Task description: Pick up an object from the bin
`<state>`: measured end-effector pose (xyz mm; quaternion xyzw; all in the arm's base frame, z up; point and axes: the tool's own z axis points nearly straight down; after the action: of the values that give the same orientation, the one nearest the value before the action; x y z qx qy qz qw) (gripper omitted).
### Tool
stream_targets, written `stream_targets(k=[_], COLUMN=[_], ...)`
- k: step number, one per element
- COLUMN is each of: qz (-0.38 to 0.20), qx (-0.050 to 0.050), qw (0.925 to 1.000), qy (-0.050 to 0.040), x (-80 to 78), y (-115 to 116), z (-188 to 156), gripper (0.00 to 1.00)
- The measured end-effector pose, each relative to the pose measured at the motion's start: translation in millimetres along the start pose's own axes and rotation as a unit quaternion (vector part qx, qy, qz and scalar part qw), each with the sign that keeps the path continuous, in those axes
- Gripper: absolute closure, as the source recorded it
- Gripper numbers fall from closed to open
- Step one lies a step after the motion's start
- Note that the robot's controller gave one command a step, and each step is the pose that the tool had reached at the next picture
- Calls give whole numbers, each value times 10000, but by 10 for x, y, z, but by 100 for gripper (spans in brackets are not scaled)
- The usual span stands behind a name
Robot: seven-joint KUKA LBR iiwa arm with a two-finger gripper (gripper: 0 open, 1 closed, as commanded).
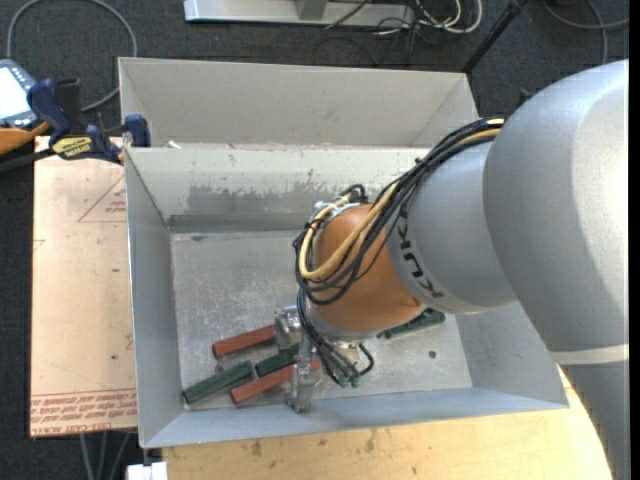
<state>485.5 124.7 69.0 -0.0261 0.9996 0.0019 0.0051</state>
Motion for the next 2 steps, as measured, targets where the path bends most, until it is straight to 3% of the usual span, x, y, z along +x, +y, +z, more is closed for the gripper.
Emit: stream_targets(k=[1,2], qz=[-1,-137], qx=[9,5], qw=[10000,9999], qy=[46,1], x=[2,-190], y=[-5,53], z=[-27,-1253], gripper=[100,100])
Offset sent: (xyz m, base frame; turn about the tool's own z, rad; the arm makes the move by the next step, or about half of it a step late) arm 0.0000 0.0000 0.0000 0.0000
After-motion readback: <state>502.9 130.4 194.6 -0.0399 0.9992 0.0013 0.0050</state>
